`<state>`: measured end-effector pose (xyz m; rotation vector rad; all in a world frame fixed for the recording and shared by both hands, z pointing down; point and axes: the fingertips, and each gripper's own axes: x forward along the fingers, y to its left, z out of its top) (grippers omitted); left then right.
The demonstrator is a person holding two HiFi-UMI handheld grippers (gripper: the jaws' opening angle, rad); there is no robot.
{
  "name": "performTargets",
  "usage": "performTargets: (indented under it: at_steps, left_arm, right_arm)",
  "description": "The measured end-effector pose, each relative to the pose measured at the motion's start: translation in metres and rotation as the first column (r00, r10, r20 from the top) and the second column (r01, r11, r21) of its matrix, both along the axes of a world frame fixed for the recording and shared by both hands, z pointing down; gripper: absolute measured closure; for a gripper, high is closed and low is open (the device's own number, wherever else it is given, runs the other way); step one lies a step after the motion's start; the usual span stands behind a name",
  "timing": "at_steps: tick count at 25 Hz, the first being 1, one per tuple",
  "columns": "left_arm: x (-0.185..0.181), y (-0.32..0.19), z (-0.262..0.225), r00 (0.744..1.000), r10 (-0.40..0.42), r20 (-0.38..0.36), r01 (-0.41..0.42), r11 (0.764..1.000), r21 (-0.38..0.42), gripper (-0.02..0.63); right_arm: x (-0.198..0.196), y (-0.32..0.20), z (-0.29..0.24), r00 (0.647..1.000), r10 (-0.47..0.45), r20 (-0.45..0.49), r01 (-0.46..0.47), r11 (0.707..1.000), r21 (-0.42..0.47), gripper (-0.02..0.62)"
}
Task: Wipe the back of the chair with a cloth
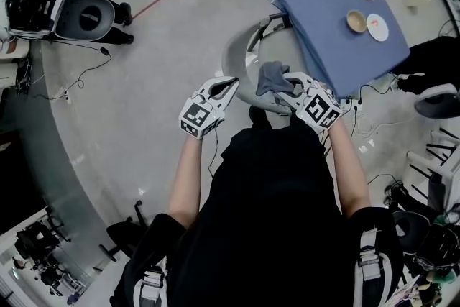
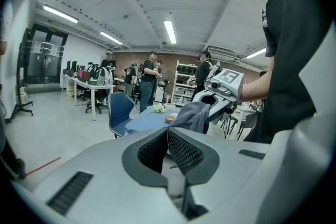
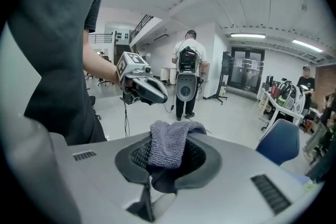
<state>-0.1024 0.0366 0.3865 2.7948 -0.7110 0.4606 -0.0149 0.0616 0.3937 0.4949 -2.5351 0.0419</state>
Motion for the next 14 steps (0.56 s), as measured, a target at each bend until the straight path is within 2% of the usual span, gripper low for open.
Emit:
performTargets:
  at_steps: [4,7,14]
  left_arm:
    - [0.025,-0.003,-0.020,1.000,-0.021,-0.001,0.021,1.000,0.014,0.583]
    - [0.034,-0.004,-0.032,0.999,-0.029,0.017,0.028,0.999,0.035,0.583]
    - [0.044,0.015,-0.041,0.995,-0.100,0.014,0.099,0.995,0.024,0.583]
  right_arm:
    - [0.029,-0.008,-0.013,1.000,0.018,0.008,-0.018,0.999,0.035,0.509]
    - [0.036,-0.013,-0.017,0.999,0.015,0.032,-0.016,0.999,0.042,0.509]
    - [0.044,-0.002,-0.032,0.996,-0.090,0.027,0.088,0.995,0.056,0.509]
